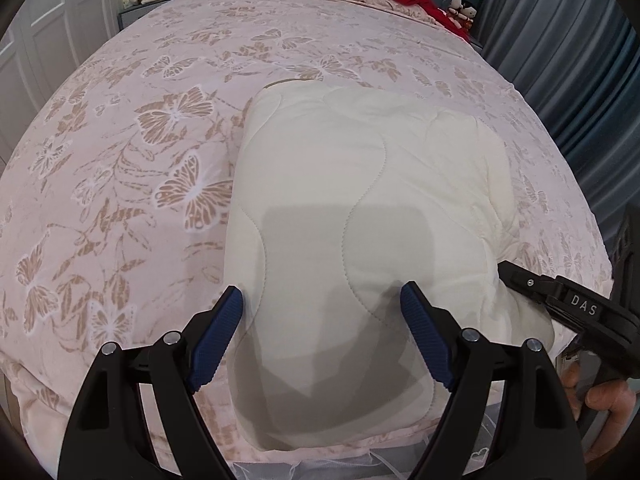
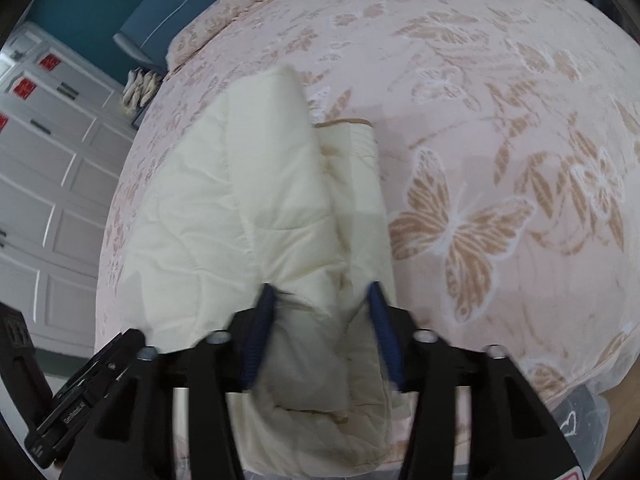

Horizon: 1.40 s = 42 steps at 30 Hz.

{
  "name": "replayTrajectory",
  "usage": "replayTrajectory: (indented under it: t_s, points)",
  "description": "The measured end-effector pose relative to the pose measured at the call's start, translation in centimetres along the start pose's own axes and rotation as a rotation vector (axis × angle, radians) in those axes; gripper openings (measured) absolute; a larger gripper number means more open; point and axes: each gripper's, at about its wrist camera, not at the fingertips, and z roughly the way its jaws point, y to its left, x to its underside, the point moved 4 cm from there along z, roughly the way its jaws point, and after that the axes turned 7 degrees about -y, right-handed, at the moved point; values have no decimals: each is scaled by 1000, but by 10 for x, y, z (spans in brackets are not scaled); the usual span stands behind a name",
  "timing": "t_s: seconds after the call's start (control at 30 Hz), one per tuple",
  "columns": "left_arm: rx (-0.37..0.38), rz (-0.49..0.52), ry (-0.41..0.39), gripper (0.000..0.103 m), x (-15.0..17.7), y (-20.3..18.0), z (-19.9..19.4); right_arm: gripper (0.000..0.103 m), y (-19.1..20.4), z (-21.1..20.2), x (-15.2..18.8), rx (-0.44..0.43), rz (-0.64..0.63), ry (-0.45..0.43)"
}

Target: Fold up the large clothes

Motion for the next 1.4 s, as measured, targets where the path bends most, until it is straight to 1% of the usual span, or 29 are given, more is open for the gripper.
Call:
replayTrajectory:
  t_s: [0.03,0.07,0.1,0.17,0.27,0.3,0.37,0.43,0.5,0.6,0.7,0.9,1.1,1.17,1.23,1.27,1.3,1.33,1.37,1.4]
  points:
    - [-5,4,-3,79,0,0,0,30,4,-2,-1,4,-17,-5]
    - [-10,7,-7,79,0,-1,0,23,8,-4,-3,6,-36,-13]
    - [-12,9,-8,79,-1,-1,0,19,16,-9,-5,12,-69,-31]
    - [-19,10,-12,79,-1,-1,0,16,27,-21,-11,9,-114,-74]
    - [-26,11,-24,79,-4,-1,-3,13,45,-44,-23,-32,-155,-147]
    - [-29,14,-30,79,-5,-2,-4,9,48,-52,-27,-43,-165,-173]
    - [-40,19,-41,79,-8,-3,-6,4,48,-60,-31,-42,-170,-200]
    - [-45,24,-36,79,-9,-4,-3,4,38,-52,-30,-25,-152,-179]
    - [-44,23,-19,79,-6,-5,4,4,20,-30,-24,0,-113,-121]
    - [-54,37,-8,83,-2,-9,11,4,2,-8,-11,7,-67,-66]
    - [-70,62,0,86,2,-13,18,4,-7,5,-4,14,-46,-39]
    - [-98,90,10,93,6,-16,33,3,-17,28,2,30,-18,0]
    - [-125,116,4,98,11,-19,48,3,-22,42,6,43,-22,5]
    - [-131,116,0,98,12,-19,51,2,-23,44,5,49,-21,5]
    - [-125,102,-2,98,11,-17,53,4,-21,42,3,53,-26,-2]
    - [-115,92,-3,98,10,-15,52,8,-20,38,2,58,-30,-13]
    - [-86,62,-5,98,6,-10,46,17,-17,27,-1,66,-42,-39]
    - [-65,36,-7,98,4,-6,40,20,-14,20,-2,71,-51,-56]
    - [-42,-5,-12,98,2,2,32,29,-11,9,-3,74,-62,-79]
    - [-31,-36,-17,98,0,8,28,50,-11,0,-4,91,-72,-100]
